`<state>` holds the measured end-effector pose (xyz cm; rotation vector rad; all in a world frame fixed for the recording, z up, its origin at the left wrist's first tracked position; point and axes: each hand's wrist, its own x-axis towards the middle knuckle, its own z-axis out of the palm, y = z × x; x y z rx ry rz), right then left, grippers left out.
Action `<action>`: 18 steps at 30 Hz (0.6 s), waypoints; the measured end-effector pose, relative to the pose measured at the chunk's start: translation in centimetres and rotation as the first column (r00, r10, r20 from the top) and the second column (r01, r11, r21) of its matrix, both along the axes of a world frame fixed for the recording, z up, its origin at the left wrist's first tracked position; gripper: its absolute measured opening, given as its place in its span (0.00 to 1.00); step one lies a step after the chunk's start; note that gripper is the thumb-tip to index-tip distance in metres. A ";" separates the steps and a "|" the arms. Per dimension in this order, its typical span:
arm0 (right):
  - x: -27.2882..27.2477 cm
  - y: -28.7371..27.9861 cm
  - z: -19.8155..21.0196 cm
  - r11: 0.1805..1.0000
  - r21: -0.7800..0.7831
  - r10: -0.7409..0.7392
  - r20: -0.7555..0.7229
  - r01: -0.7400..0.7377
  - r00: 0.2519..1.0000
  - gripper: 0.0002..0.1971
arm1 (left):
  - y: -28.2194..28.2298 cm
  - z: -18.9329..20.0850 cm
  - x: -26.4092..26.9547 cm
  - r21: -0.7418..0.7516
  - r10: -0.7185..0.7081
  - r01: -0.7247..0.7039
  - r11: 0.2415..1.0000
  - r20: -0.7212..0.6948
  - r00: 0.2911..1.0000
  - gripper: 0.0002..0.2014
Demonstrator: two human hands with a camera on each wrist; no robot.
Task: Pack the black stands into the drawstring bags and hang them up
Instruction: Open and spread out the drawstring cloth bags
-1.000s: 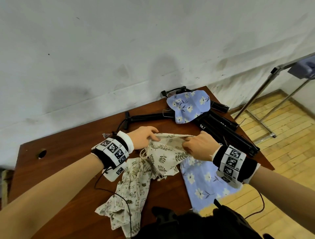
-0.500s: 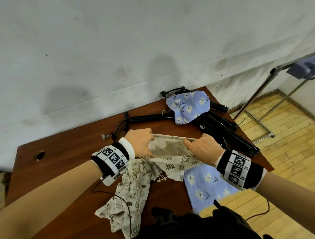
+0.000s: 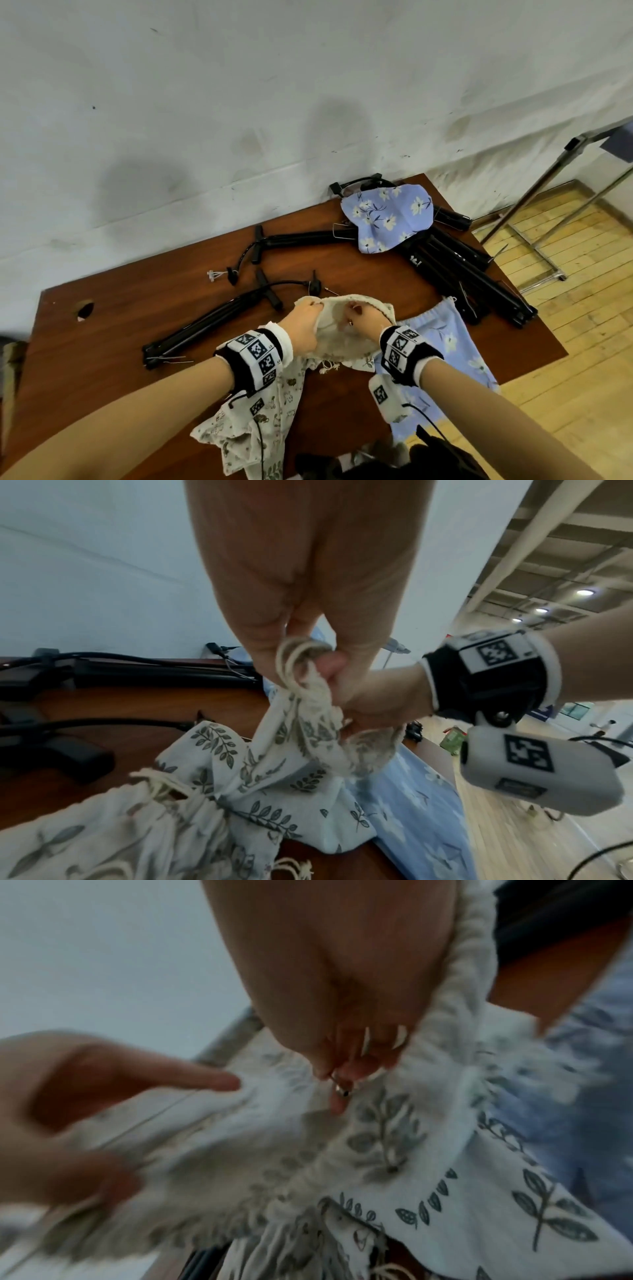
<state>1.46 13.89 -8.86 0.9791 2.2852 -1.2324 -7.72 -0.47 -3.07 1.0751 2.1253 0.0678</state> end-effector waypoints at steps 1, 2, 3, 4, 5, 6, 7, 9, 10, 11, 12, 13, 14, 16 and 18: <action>-0.3 0.3 -0.6 0.999 -0.028 -0.025 0.083 0.028 0.996 0.21 | -0.1 -0.5 -0.4 0.021 0.012 -0.012 1.000 0.001 1.000 0.26; -0.5 0.5 -1.1 0.999 -0.033 -0.016 0.153 0.021 0.988 0.24 | -0.2 -0.5 -0.7 0.005 0.025 -0.025 1.000 -0.003 1.000 0.22; -0.5 0.9 -1.4 1.000 -0.015 -0.006 0.209 0.009 0.978 0.25 | -0.3 -0.9 -1.0 0.020 0.040 -0.040 0.999 0.010 0.999 0.20; -0.5 1.4 -1.8 1.000 0.011 -0.012 0.237 0.010 0.971 0.25 | -0.2 -1.0 -1.1 0.010 0.035 -0.036 0.999 0.029 0.999 0.21; -0.5 1.9 -2.3 0.999 0.009 -0.040 0.249 0.039 0.968 0.24 | 0.0 -0.9 -1.2 0.013 0.017 -0.017 1.000 0.033 0.999 0.22; -0.3 2.3 -2.5 0.996 -0.035 -0.077 0.234 0.088 0.969 0.23 | 0.4 -0.2 -1.0 0.001 -0.017 0.017 1.000 0.042 0.999 0.24; 0.0 2.7 -2.9 0.980 -0.112 -0.141 0.207 0.167 0.968 0.22 | 0.7 0.4 -0.8 0.008 -0.035 0.035 0.999 0.035 0.999 0.26; 0.3 3.0 -2.6 0.950 -0.211 -0.193 0.190 0.232 0.963 0.19 | 1.2 0.5 -0.5 -0.018 -0.050 0.051 0.999 0.042 0.998 0.30; 0.5 3.1 -2.1 0.961 -0.207 -0.147 0.186 0.185 0.971 0.15 | 1.3 0.7 -0.5 -0.048 -0.049 0.051 0.998 0.051 0.997 0.33; 0.6 3.1 -1.5 0.977 -0.190 -0.060 0.191 0.096 0.980 0.11 | 1.4 0.6 -0.6 -0.058 -0.047 0.049 0.997 0.046 0.998 0.37; 0.9 3.3 -0.6 0.988 -0.156 0.053 0.197 -0.023 0.979 0.10 | 1.6 0.8 -0.7 -0.071 -0.046 0.049 0.996 0.053 0.998 0.40; 1.1 3.4 0.7 0.983 -0.116 0.166 0.196 -0.146 0.966 0.11 | 1.7 1.3 -0.7 -0.068 -0.058 0.063 0.996 0.068 0.996 0.41; 1.4 3.5 2.3 0.961 -0.068 0.277 0.187 -0.269 0.942 0.14 | 2.0 1.9 -0.7 -0.062 -0.077 0.084 0.995 0.099 0.992 0.38; 2.5 3.8 6.0 0.869 0.035 0.487 0.115 -0.494 0.866 0.17 | 2.3 3.3 -0.8 0.002 -0.112 0.112 0.994 0.130 0.985 0.31; 4.0 4.5 9.7 0.723 0.183 0.661 0.098 -0.666 0.744 0.20 | 2.7 3.9 -1.4 0.016 -0.147 0.146 0.989 0.139 0.979 0.33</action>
